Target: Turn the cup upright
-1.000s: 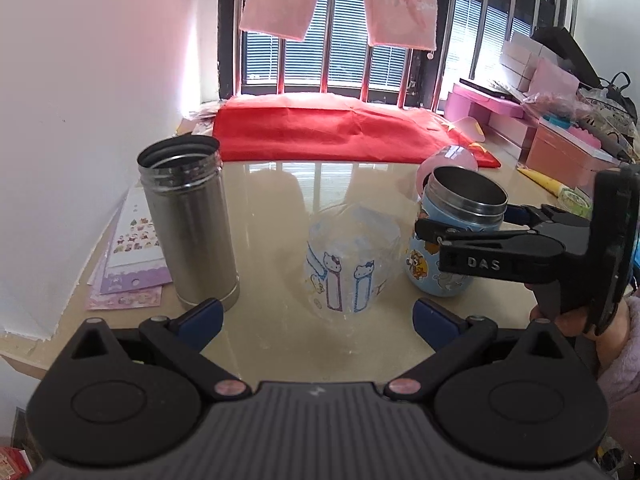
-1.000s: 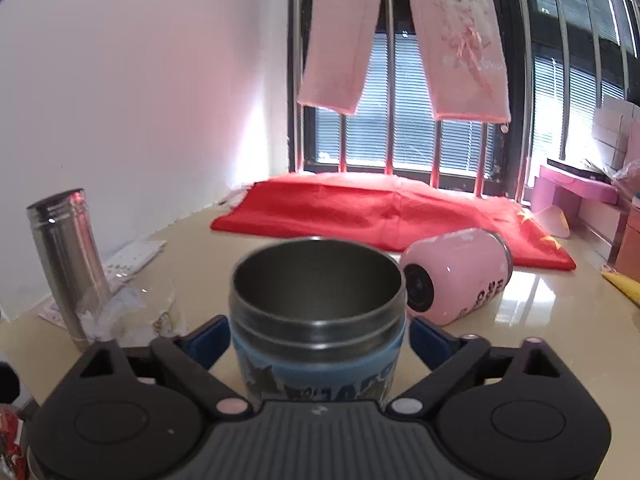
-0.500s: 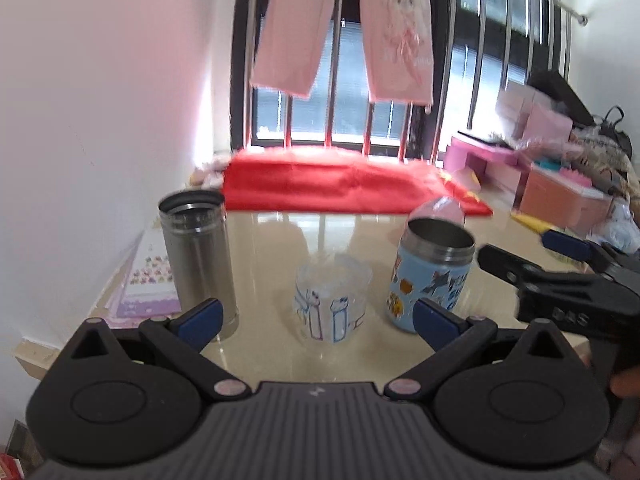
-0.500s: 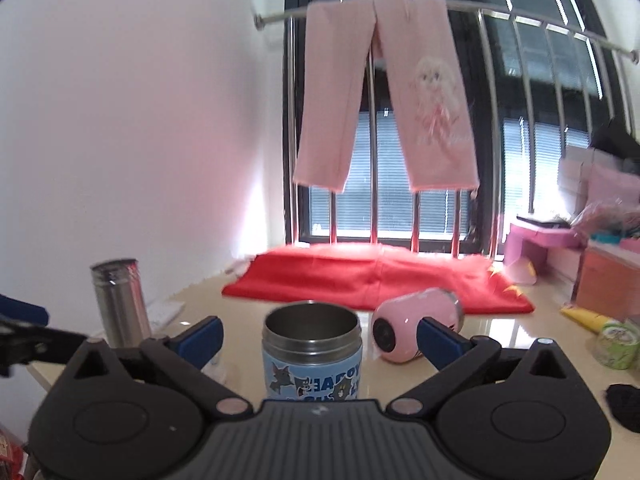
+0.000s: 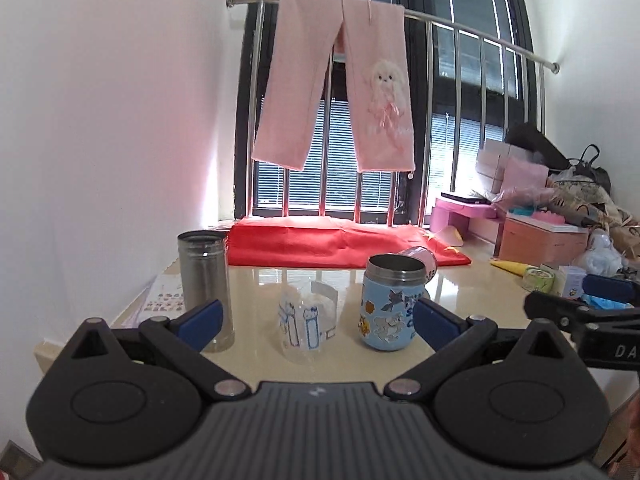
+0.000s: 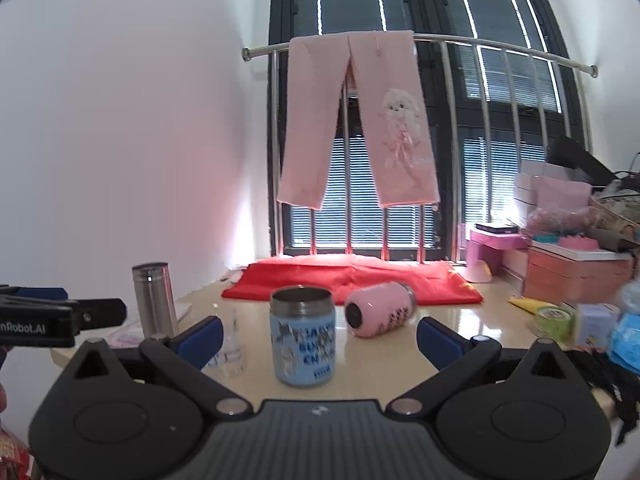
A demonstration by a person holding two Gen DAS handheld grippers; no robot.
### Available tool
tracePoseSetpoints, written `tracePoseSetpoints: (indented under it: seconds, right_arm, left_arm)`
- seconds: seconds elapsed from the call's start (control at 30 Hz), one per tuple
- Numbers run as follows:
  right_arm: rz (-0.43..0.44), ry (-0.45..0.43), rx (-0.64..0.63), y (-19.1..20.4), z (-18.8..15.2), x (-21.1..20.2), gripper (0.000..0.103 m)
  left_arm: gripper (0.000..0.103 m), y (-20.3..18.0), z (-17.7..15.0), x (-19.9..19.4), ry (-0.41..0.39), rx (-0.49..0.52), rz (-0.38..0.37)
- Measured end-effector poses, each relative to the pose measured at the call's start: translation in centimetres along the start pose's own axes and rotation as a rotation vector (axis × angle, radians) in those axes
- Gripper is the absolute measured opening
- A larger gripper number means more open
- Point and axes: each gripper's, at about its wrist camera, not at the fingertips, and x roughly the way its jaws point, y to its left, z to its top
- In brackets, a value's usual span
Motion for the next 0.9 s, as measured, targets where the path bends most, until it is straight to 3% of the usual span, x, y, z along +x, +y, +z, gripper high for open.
tracePoseSetpoints:
  seconds: [0.27,0.9]
  right_arm:
    - [-0.030,0.004,0.012,-0.8,-1.6,-2.3,0.103]
    - [-0.021,0.002,0.016,-0.5,-1.9,-2.1,0.103]
  left_arm:
    - [0.103,0.3,-2.3,-2.0,-0.030,-0.030,0.011]
    - [0.103,0.6,-2.6,-2.1,-0.028,-0.027,-0.006]
